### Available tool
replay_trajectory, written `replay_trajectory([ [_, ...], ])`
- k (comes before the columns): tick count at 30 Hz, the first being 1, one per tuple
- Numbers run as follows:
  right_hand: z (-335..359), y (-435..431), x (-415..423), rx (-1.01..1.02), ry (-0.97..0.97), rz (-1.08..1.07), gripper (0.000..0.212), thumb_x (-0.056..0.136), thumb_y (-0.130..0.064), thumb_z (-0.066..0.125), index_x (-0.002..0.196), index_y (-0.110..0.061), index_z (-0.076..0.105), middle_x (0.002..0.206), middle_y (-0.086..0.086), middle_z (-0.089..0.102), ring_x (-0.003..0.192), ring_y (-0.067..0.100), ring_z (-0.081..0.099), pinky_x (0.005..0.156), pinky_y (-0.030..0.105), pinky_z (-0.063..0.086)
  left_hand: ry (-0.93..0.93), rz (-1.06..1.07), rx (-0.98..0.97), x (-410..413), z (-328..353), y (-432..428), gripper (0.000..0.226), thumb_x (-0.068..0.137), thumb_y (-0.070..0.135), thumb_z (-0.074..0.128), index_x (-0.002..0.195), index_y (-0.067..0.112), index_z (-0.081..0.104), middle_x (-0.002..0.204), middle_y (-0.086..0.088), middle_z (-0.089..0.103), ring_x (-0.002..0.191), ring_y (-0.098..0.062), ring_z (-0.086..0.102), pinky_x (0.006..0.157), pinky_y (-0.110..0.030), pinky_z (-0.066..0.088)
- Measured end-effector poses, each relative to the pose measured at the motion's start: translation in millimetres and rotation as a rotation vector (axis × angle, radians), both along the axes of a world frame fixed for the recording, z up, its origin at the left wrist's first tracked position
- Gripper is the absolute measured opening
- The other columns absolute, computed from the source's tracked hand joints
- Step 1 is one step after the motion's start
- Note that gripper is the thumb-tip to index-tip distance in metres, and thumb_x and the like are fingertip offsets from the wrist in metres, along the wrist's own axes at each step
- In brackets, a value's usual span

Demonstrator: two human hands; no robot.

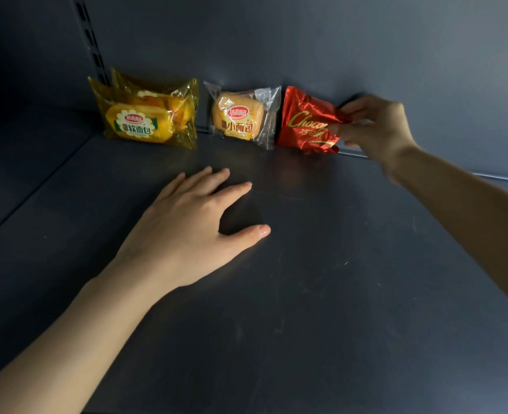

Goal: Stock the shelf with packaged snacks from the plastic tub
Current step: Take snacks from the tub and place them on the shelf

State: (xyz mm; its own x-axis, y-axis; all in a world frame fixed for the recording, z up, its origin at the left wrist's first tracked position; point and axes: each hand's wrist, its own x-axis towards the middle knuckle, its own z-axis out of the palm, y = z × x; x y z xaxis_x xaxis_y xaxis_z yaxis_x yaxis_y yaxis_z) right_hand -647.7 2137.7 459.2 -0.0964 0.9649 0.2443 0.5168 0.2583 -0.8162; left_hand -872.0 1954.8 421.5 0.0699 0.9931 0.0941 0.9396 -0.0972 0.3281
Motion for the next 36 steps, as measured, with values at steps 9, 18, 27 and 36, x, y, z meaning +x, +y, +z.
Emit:
replay_trajectory([
  [9,-14.7,-14.5,-7.3,-0.065,0.243,-0.149,0.045,0.068,-0.010,0.084,0.096,-0.015,0.049,0.092,0.001,0.058,0.085,0.018,0.061,0.075,0.029,0.055,-0.035,0.007,-0.038,1.8,6.1,0.2,0.077,0.077,0.082,0.027,0.146,0.047,0.025,0.159,0.018,0.013,0.146,-0.004,0.004,0.114,-0.024,0.001],
  [18,-18.0,-115.7,2.6,-0.039,0.179,-0.155,0.043,0.079,-0.021,0.075,0.112,-0.021,0.048,0.107,-0.001,0.052,0.093,0.011,0.054,0.079,0.020,0.046,-0.147,0.076,-0.030,10.8,20.0,-14.3,0.065,0.086,0.065,0.045,0.146,0.044,0.032,0.156,0.018,0.022,0.145,-0.012,0.019,0.114,-0.038,0.021],
  [27,6.7,-304.4,46.4,-0.041,-0.141,0.235,0.049,0.090,-0.039,0.061,0.135,-0.026,0.046,0.125,-0.014,0.041,0.127,0.007,0.041,0.095,0.009,0.031,-0.109,-0.009,0.091,67.9,47.6,-179.6,0.063,0.091,0.063,0.042,0.147,0.036,0.034,0.158,0.011,0.022,0.146,-0.008,0.014,0.116,-0.028,0.006],
  [36,-96.3,-483.6,153.8,-0.018,-0.509,0.531,0.059,0.091,-0.046,0.047,0.141,-0.017,0.037,0.138,0.002,0.045,0.123,0.020,0.047,0.100,0.034,0.042,-0.159,-0.194,-0.013,149.8,-44.6,-347.6,0.057,0.093,0.045,0.045,0.143,0.015,0.045,0.154,-0.003,0.034,0.141,-0.013,0.032,0.113,-0.035,0.029],
])
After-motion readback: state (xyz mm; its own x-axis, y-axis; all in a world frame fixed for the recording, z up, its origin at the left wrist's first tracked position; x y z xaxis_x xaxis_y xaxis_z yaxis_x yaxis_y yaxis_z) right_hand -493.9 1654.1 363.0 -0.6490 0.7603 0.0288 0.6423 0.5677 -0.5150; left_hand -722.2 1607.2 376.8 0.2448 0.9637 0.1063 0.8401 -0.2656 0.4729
